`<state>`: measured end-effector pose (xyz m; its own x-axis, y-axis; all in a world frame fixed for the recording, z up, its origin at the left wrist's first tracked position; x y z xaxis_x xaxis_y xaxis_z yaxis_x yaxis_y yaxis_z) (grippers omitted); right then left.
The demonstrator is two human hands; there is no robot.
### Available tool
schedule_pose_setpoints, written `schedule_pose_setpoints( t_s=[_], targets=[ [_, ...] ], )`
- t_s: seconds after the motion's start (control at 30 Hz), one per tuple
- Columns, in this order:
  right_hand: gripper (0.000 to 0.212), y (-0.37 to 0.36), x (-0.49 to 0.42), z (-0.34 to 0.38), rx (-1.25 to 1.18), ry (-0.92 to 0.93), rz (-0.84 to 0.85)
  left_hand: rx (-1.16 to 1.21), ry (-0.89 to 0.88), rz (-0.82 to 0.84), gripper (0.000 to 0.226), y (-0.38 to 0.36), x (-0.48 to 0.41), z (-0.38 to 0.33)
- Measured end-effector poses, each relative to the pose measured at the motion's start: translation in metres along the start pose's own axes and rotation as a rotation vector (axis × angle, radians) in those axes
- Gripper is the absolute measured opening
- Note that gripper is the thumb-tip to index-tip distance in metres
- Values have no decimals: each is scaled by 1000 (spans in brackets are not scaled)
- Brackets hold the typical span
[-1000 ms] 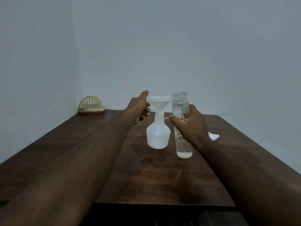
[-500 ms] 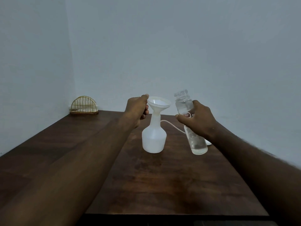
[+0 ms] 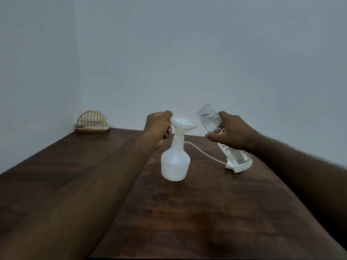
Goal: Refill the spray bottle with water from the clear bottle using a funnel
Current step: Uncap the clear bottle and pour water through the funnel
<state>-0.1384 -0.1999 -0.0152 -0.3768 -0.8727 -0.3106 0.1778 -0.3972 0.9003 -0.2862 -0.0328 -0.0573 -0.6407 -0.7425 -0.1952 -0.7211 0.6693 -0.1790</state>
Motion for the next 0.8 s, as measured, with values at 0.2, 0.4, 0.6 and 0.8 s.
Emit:
schedule_pose_setpoints(
  t_s=[0.2, 0.4, 0.6, 0.8],
  targets=[
    [42, 7, -6, 5, 134, 44, 42, 23, 9, 2, 21, -1, 0, 1],
    [43, 7, -11, 7, 220, 60, 94, 14, 8, 2, 21, 0, -1, 0],
    [45, 10, -13, 9, 253, 64, 98, 19, 10, 7, 22, -1, 0, 0],
    [49, 12, -14, 11, 278, 70, 101, 14, 21, 0, 22, 0, 1, 1]
  ],
)
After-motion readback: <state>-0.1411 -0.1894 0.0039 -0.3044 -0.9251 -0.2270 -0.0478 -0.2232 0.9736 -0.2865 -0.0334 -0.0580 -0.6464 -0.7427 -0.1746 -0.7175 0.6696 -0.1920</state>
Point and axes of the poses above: each hand's wrist, its own x-axis away from the middle knuckle, its own y-axis out of the back of the hand, z = x × y, the point moved 6 cm from there along -x, towards the middle knuckle, and after that the axes turned 10 degrees about z, right-handed, at the moved point
